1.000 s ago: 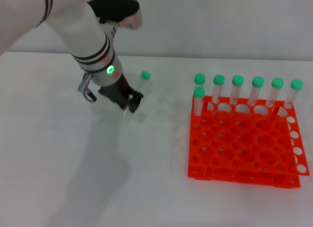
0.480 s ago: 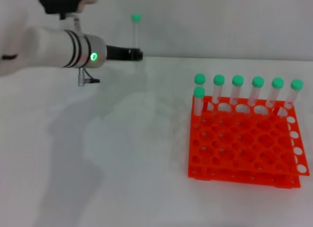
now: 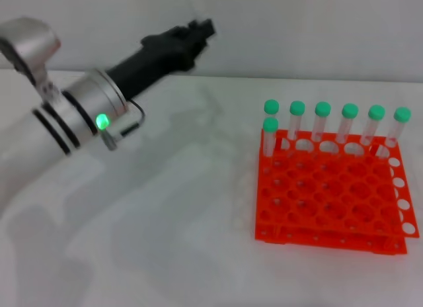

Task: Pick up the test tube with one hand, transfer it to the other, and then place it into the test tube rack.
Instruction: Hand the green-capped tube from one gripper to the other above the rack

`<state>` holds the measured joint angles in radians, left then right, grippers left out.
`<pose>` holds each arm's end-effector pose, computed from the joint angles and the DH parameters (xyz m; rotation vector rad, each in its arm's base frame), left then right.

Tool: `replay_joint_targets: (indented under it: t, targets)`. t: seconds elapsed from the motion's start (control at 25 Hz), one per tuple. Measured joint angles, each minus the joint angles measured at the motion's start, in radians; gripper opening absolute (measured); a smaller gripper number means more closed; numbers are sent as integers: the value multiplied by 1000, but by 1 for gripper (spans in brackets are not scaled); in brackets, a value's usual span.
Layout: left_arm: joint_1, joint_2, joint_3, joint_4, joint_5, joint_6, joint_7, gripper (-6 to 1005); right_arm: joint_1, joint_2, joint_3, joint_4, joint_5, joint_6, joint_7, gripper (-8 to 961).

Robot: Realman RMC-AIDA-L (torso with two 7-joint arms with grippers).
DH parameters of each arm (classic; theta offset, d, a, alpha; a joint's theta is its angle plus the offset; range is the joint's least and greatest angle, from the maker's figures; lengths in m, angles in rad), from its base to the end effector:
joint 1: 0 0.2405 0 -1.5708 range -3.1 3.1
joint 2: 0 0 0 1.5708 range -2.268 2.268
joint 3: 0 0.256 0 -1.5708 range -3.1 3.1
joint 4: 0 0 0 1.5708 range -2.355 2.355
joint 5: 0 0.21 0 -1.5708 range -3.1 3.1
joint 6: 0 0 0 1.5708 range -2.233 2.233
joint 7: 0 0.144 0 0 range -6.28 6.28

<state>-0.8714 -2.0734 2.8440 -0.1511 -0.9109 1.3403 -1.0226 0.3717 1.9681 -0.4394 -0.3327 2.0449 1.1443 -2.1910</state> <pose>-0.1910 0.4136 -0.0168 -2.1616 -0.6522 -1.2307 0.3907 0.3316 0.1253 -1.4266 0.7642 0.8979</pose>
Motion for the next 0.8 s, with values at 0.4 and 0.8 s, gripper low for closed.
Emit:
replay_joint_targets:
  t: [0.4,0.8]
  targets:
    - [-87,-13,0,269,210,-120,247,194,-2,-116,-6,-195,-286,383,418,660]
    - [-187,-22,-3,435,293,-394,361,194,72,-129,-208,-264,-351,533,470,653]
